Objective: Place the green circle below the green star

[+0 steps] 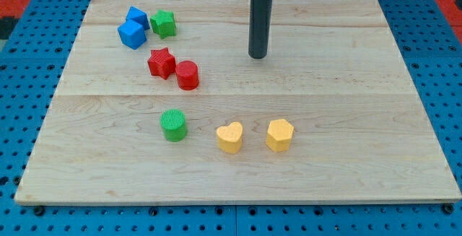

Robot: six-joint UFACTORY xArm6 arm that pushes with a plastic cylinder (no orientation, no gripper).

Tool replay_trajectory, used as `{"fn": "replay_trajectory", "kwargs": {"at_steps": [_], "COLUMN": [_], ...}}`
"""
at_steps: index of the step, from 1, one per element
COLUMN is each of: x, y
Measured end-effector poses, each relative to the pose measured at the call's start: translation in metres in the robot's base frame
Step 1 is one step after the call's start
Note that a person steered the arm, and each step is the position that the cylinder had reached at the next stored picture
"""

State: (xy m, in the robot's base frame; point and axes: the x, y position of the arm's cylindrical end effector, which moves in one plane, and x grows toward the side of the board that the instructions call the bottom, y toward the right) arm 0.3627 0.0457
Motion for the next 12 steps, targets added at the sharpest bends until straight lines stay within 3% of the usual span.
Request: {"fn": "replay_trajectory", "kwargs": {"at_steps": [3,5,6,7,9,12], "x": [0.088,0.159,0.148,0.105,0.122,0.019], "y": [-0.022,-0.094,-0.16,-0.226,-0.283,-0.272]}}
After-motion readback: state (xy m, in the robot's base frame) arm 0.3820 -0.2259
